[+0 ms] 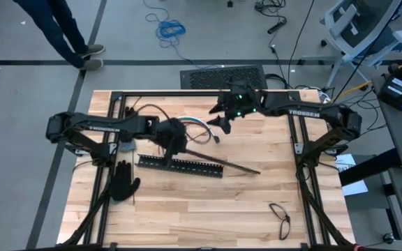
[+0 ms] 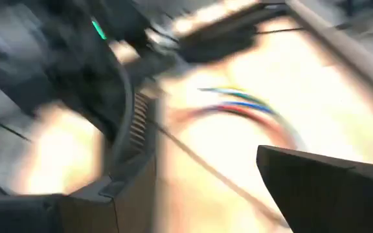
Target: Ziptie cables
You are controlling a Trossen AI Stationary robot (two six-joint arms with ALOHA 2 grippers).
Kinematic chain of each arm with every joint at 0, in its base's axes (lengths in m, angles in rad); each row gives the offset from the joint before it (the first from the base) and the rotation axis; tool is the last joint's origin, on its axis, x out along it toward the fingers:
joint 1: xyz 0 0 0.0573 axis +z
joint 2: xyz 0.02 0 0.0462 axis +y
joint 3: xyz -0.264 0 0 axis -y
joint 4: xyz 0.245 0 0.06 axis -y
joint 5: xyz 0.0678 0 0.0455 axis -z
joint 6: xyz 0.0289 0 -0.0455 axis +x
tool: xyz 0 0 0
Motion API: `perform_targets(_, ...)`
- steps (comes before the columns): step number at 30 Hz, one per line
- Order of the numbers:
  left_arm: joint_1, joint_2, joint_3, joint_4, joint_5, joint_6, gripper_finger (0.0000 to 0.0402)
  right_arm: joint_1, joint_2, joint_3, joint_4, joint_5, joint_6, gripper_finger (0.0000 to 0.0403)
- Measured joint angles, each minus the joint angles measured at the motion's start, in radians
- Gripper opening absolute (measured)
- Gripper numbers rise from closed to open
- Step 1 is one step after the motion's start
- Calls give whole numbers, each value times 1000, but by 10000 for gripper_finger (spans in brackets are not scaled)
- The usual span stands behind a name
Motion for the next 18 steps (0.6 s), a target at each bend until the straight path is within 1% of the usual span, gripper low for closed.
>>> perform_targets(2, 36, -23, 30, -46, 7, -47, 3, 7, 0, 98, -180, 120, -175, 261)
perform_targets(4, 85, -45, 65, -50, -7, -67, 3, 21, 0, 177, -325, 229, -306, 261)
perform_targets(6, 137, -60, 93, -34, -38, -106, 3, 34, 0, 239, -438, 311, -370, 261)
perform_targets(8, 192, -60, 104, -52, -39, -155, 3, 52, -1, 278, -529, 370, -407, 261)
perform_targets(12, 255, -50, 103, -66, -1, -219, 3, 104, 1, 273, -676, 504, -464, 261)
perform_targets(18, 278, -50, 104, -69, 33, -348, 3, 192, 5, 222, -705, 667, -545, 270)
